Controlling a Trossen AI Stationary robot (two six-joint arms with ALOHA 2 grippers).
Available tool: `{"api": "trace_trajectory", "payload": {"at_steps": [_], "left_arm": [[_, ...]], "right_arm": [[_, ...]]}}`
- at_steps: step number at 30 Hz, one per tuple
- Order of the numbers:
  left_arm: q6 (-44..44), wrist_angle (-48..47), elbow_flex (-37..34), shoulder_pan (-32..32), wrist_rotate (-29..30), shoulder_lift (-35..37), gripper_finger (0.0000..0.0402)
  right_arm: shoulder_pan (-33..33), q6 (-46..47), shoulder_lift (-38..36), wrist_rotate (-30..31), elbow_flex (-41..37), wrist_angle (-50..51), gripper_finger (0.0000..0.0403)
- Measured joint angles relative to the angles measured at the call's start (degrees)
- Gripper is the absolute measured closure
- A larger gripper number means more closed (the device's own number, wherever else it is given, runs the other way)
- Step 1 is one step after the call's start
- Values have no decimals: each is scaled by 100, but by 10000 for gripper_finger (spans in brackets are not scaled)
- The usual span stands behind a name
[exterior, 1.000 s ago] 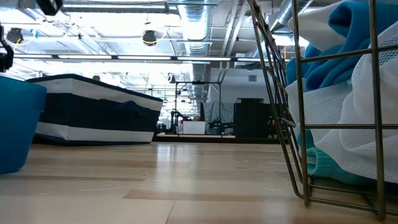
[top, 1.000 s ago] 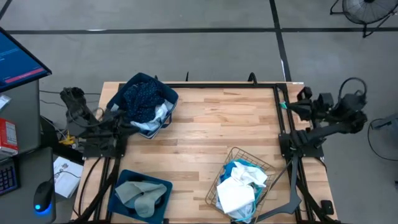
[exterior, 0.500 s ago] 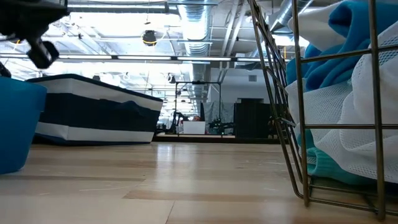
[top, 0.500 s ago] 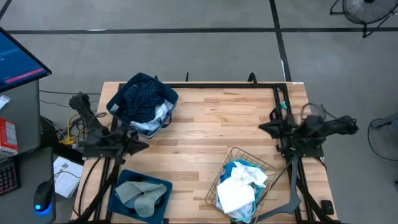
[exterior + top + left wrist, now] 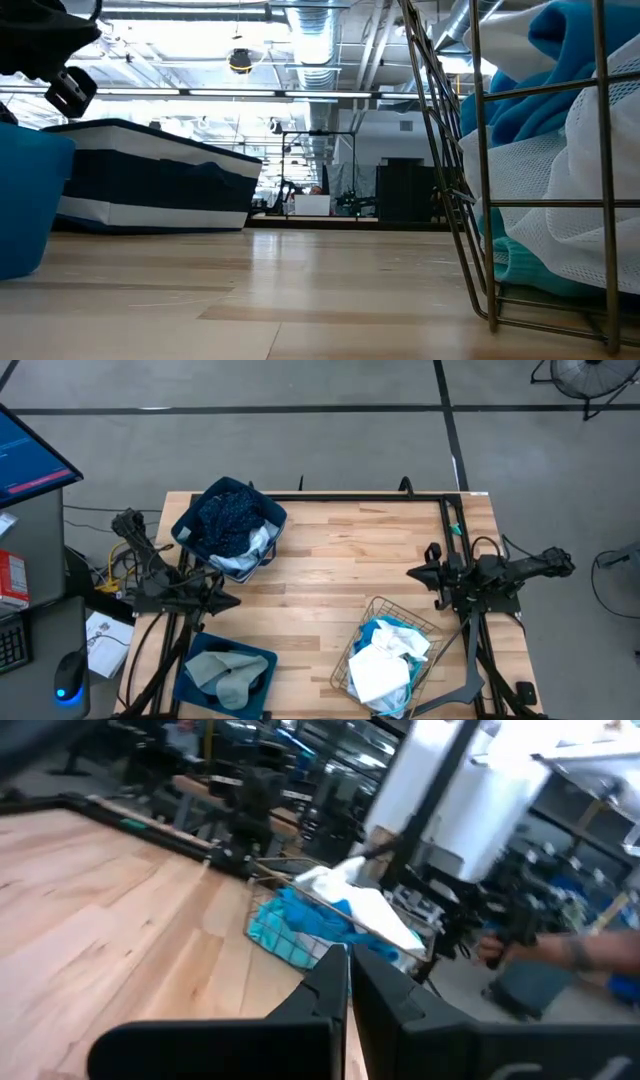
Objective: Pick & Place Cloths
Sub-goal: Return to Home Position
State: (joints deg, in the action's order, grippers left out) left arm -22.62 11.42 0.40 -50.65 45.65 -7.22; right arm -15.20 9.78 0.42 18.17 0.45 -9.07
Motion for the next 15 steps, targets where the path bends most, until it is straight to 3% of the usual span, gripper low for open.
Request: {"api": "trace_trajectory", "payload": {"at_steps": [5, 8, 10, 13, 15], "left_arm": [[318, -3, 0, 0, -413, 0, 401], [252, 6, 0, 0, -494, 0, 398], [480, 24, -2, 2, -1116, 0, 398], [1195, 15, -2, -2, -2559, 0, 398], [1601, 17, -2, -2, -3055, 0, 400]], "right_arm": [[0, -56, -9, 734, -2, 72, 401], [0, -71, -9, 744, -4, 80, 396], [0, -70, -9, 744, -4, 84, 391], [0, -71, -9, 744, -4, 86, 386], [0, -71, -9, 744, -6, 88, 384]]}}
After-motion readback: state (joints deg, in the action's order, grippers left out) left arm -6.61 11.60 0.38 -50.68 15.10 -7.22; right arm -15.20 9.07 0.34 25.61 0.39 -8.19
